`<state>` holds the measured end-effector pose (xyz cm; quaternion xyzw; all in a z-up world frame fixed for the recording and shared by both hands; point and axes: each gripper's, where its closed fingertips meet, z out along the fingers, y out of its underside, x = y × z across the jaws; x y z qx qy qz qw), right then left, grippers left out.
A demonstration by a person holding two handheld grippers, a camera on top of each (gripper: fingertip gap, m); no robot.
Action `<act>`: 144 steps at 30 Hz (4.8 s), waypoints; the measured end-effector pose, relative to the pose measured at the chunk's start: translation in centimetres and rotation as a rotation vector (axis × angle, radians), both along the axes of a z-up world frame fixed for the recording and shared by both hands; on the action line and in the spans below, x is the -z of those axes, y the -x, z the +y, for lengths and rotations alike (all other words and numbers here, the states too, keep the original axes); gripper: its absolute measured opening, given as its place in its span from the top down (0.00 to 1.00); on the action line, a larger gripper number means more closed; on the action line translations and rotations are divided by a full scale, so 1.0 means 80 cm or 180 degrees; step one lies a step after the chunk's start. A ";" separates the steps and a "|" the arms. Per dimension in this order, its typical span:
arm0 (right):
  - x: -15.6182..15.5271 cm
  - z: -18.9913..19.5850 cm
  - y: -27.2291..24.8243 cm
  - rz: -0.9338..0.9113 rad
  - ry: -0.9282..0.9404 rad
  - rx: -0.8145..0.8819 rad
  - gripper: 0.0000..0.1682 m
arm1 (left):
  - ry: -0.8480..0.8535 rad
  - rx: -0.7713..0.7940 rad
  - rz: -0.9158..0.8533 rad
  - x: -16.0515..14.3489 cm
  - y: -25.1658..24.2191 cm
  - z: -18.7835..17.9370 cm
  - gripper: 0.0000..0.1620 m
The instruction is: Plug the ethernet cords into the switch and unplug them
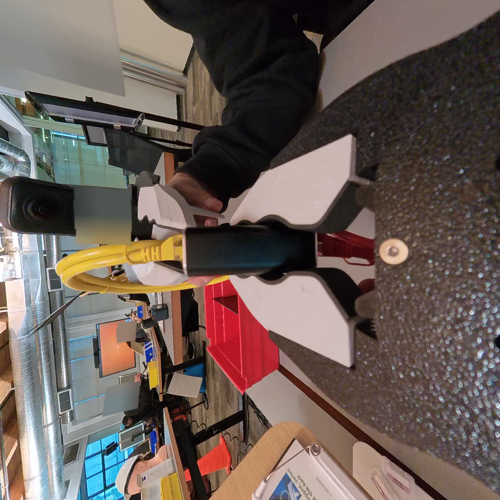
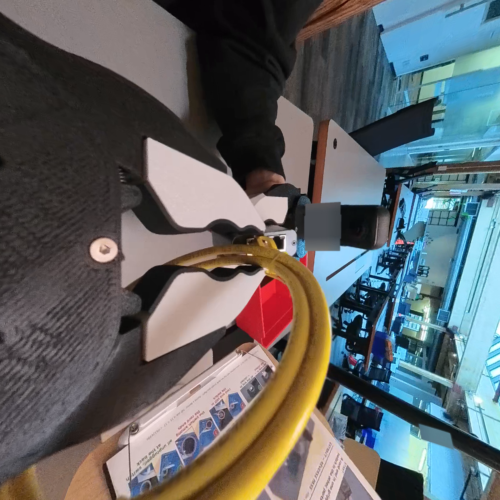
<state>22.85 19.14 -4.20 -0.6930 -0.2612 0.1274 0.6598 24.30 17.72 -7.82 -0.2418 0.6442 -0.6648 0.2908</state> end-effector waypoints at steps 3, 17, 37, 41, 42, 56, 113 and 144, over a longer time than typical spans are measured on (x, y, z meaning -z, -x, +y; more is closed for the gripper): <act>-0.003 -0.001 0.002 0.0060 -0.0017 -0.0031 0.88 | 0.0002 0.0032 -0.0005 0.000 0.001 -0.001 0.84; 0.000 -0.009 0.004 -0.0303 -0.0084 -0.0038 0.88 | -0.0019 0.0164 0.0038 0.002 0.007 -0.008 0.84; 0.002 -0.006 0.036 -0.0596 -0.0292 -0.0176 0.91 | -0.0438 0.0127 -0.0065 0.002 0.026 -0.002 0.83; 0.019 -0.010 0.031 -0.0641 -0.0304 -0.0166 0.90 | -0.0781 0.0106 0.0040 0.025 0.020 -0.005 0.84; 0.024 -0.010 0.030 -0.0646 -0.0272 -0.0165 0.91 | -0.0833 0.0091 0.0062 0.030 0.018 -0.004 0.84; 0.036 -0.013 0.019 -0.0786 -0.0309 -0.0176 0.89 | -0.1171 -0.0135 0.0128 0.042 0.005 -0.005 0.84; 0.035 -0.033 0.035 -0.1393 -0.0274 -0.0259 0.89 | -0.1163 0.0198 -0.0002 0.034 0.023 -0.024 0.83; 0.045 -0.020 0.042 -0.1259 -0.0422 -0.0354 0.91 | -0.1420 0.0018 -0.0140 0.041 0.026 -0.005 0.83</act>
